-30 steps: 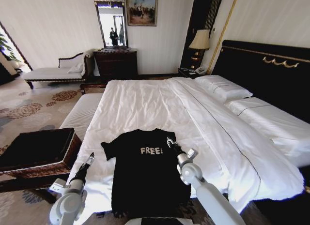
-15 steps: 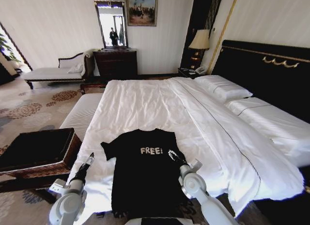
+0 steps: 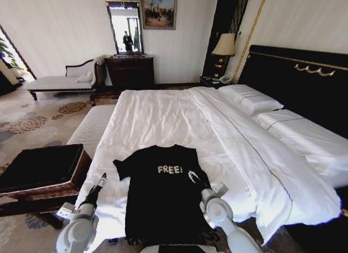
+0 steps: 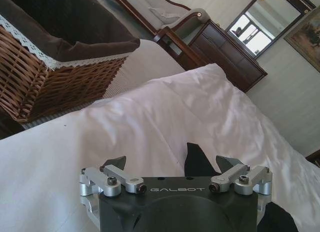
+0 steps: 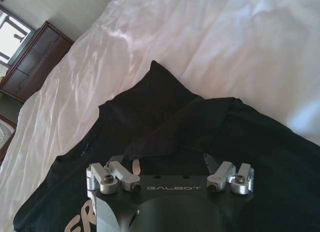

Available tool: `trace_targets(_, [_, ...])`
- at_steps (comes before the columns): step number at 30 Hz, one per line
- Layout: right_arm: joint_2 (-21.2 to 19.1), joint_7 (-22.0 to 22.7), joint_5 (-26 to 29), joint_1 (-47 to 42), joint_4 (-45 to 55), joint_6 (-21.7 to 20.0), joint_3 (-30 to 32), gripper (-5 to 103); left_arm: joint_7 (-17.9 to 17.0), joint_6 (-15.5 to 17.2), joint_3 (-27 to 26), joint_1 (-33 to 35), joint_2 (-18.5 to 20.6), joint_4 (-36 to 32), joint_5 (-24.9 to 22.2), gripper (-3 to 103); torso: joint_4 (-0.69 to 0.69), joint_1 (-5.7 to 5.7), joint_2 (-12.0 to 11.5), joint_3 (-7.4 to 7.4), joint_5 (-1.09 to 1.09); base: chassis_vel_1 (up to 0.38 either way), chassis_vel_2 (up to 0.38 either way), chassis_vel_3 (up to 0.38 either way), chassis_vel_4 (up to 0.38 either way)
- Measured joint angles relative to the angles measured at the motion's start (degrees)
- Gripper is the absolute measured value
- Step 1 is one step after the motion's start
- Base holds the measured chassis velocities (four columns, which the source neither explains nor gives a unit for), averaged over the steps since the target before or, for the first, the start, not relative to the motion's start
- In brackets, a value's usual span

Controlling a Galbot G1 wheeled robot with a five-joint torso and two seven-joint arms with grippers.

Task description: Fold the clothes on the bed and place them into the basket.

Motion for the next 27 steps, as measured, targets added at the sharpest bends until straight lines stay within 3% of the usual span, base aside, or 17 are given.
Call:
trace_targets(5, [0.16,-0.04,0.04,0.44,-0.77,0.18,-0.08,62,0.04,-0.12,-0.04,0.1,-0.07,-0.01,0.03,100,0.0,0.0,0.0,0.0,0.0,0.0,0.0,0.0,0.0])
trace_targets(7, [0.14,-0.04,0.05,0.47,-0.87,0.24,-0.08,62,0.04,-0.14,-0.04,0.09,-0.1,-0.01,0.03,100,0.0,0.0,0.0,0.0,0.0,0.0,0.0,0.0,0.0])
trace_targets(10, [-0.05,-0.03,0.0,0.41,-1.02,0.33,-0.07,46,0.06,-0.18,0.01,-0.01,-0.2,0.04,0.07,100,0.0,0.0,0.0,0.0,0.0,0.0,0.0,0.0,0.0])
trace_targets(13, [-0.18,0.05,0.0,0.31,-1.03,0.34,-0.03,41,0.06,-0.18,0.07,-0.1,-0.26,0.17,0.09,100,-0.01,0.0,0.0,0.0,0.0,0.0,0.0,0.0,0.0])
trace_targets(17, [-0.17,0.32,-0.01,-0.21,-0.61,0.41,0.09,19,0.06,-0.18,0.2,-0.39,-0.33,0.36,0.13,100,-0.01,0.0,0.0,0.0,0.0,0.0,0.0,0.0,0.0])
trace_targets(20, [0.25,0.49,0.07,-0.64,-0.1,0.52,0.12,17,0.07,-0.19,0.26,-0.48,-0.35,0.48,0.17,100,-0.01,0.0,0.0,0.0,0.0,0.0,0.0,0.0,0.0])
trace_targets(22, [0.73,0.69,0.37,-0.85,0.12,0.68,0.22,23,0.07,-0.19,0.28,-0.55,-0.35,0.56,0.19,100,-0.01,0.0,0.0,0.0,0.0,0.0,0.0,0.0,0.0])
trace_targets(26, [3.24,3.19,2.31,-1.13,0.25,1.47,1.6,44,0.07,-0.19,0.36,-0.8,-0.36,0.83,0.22,100,0.0,0.0,0.0,0.0,0.0,0.0,0.0,0.0,0.0])
trace_targets(27, [3.24,3.19,2.31,-1.13,0.25,1.47,1.6,44,0.07,-0.19,0.36,-0.8,-0.36,0.83,0.22,100,0.0,0.0,0.0,0.0,0.0,0.0,0.0,0.0,0.0])
